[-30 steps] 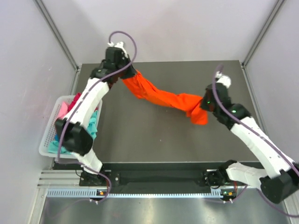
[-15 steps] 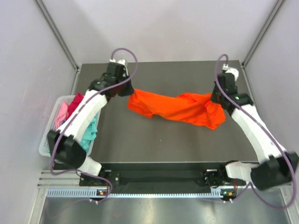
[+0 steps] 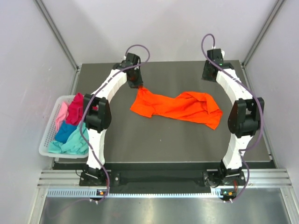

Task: Fold and stack the t-shirts
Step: Flatten the tshirt out

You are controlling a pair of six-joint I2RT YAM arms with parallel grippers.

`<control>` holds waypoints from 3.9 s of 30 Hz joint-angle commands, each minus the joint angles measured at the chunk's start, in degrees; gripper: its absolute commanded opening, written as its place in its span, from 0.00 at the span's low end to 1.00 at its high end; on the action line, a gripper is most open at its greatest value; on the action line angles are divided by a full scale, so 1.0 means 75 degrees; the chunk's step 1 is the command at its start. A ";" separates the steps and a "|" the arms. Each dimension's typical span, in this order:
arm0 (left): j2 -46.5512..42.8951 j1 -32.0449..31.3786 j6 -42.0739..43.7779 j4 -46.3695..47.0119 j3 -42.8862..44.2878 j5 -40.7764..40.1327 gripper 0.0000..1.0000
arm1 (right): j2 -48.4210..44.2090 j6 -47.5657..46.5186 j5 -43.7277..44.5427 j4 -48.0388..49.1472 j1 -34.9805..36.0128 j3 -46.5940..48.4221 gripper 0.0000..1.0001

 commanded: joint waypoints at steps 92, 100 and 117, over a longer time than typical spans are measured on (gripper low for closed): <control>-0.6642 0.0433 -0.0337 -0.0209 -0.2980 -0.1146 0.00 | -0.7551 0.2924 0.0338 -0.0852 -0.1449 -0.4543 0.00; -0.7249 0.0433 -0.1379 -0.0631 0.0761 -0.0470 0.00 | -0.7890 0.2033 -0.1185 -0.2304 -0.1449 0.0102 0.00; -0.9292 0.0445 -0.2296 -0.1265 0.1828 0.0987 0.00 | -0.9967 0.2571 -0.2323 -0.3256 -0.1449 0.2428 0.00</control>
